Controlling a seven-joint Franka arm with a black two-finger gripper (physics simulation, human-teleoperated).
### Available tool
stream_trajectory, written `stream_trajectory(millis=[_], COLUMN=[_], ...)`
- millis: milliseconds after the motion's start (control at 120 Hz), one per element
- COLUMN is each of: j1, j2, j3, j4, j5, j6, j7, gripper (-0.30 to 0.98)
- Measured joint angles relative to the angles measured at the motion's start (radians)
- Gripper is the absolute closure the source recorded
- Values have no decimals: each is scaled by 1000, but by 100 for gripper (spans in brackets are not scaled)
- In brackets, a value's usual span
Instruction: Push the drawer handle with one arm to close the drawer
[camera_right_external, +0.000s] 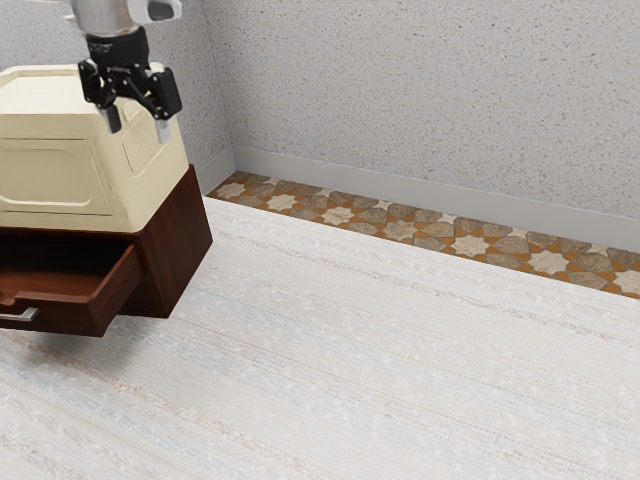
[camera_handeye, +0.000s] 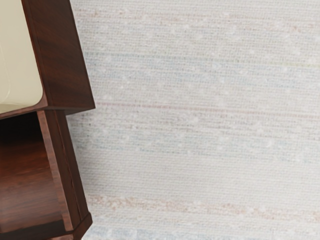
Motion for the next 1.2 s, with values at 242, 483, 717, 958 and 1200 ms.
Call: stream_trajectory(millis=[242, 483, 717, 958, 1200], j1=[-28, -49, -77, 83, 252], j2=[-2, -4, -15, -443, -770], j3=[2, -8, -12, -106, -125], j4=[191, 313, 312, -322, -978], j5=[3, 2, 13, 38, 19], j6=[-51, -138, -175, -98, 163], j7=[9, 15, 18, 18, 1], gripper=[0, 0, 0, 0, 0])
